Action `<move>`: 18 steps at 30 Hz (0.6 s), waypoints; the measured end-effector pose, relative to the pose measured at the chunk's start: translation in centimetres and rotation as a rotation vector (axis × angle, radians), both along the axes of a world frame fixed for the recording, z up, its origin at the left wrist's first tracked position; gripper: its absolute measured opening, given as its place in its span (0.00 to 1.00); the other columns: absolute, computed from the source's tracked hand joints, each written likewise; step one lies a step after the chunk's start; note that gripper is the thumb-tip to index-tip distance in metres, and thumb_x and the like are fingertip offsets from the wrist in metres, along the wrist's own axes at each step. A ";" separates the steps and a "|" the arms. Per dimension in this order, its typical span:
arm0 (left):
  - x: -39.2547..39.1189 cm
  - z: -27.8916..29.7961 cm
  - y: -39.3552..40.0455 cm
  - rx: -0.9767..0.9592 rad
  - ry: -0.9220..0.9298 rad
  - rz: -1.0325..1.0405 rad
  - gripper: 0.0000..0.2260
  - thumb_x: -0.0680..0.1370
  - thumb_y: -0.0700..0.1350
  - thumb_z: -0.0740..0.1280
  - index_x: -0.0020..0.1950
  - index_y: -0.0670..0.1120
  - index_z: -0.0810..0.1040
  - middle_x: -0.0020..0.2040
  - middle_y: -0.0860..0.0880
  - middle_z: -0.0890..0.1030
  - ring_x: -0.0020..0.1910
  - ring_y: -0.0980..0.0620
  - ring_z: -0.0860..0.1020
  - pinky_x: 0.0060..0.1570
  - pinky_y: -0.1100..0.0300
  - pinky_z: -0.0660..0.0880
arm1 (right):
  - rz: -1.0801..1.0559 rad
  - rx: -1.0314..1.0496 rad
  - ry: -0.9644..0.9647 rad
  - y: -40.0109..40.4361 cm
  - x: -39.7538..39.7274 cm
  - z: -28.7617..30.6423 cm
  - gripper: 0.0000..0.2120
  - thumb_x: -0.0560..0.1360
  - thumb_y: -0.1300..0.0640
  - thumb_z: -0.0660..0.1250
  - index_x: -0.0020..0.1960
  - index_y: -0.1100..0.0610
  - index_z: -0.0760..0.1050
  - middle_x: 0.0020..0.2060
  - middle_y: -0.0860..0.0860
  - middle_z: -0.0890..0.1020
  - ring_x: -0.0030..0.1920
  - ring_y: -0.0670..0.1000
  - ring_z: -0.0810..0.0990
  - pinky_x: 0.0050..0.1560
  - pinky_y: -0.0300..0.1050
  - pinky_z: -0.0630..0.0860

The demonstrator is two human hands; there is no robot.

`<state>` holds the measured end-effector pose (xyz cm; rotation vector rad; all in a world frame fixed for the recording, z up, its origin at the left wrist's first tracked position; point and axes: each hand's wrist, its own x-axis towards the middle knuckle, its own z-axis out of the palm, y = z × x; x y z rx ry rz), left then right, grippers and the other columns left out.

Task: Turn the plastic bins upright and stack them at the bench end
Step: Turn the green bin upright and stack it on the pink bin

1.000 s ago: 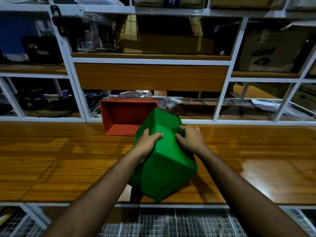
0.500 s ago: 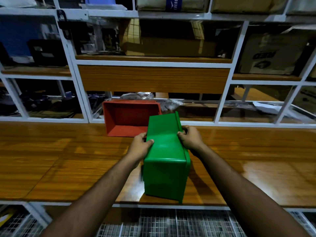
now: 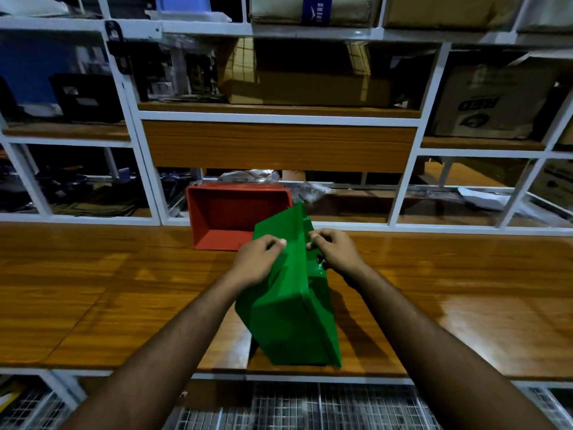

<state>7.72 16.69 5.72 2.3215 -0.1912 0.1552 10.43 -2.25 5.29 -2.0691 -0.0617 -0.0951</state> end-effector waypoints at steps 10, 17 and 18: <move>0.7 0.0 5.4 -0.225 0.235 0.130 0.14 0.78 0.56 0.64 0.53 0.47 0.80 0.49 0.44 0.82 0.44 0.45 0.80 0.42 0.54 0.75 | 0.101 -0.321 0.345 -2.3 -0.3 -5.7 0.16 0.79 0.55 0.64 0.65 0.59 0.73 0.53 0.55 0.83 0.50 0.54 0.83 0.50 0.50 0.81; -0.3 -1.1 6.8 -0.368 0.272 0.141 0.08 0.81 0.40 0.59 0.53 0.42 0.78 0.42 0.46 0.80 0.39 0.51 0.77 0.31 0.63 0.73 | -0.014 -0.156 0.335 -1.6 -0.1 -5.6 0.23 0.75 0.67 0.65 0.69 0.59 0.68 0.50 0.58 0.81 0.41 0.52 0.81 0.35 0.44 0.78; -0.3 -1.6 6.9 -0.389 0.303 0.149 0.08 0.81 0.38 0.60 0.52 0.40 0.78 0.42 0.45 0.80 0.39 0.50 0.77 0.33 0.61 0.73 | -0.032 -0.158 0.330 -1.5 -0.1 -5.5 0.26 0.74 0.67 0.67 0.71 0.57 0.67 0.52 0.59 0.81 0.42 0.54 0.81 0.33 0.45 0.78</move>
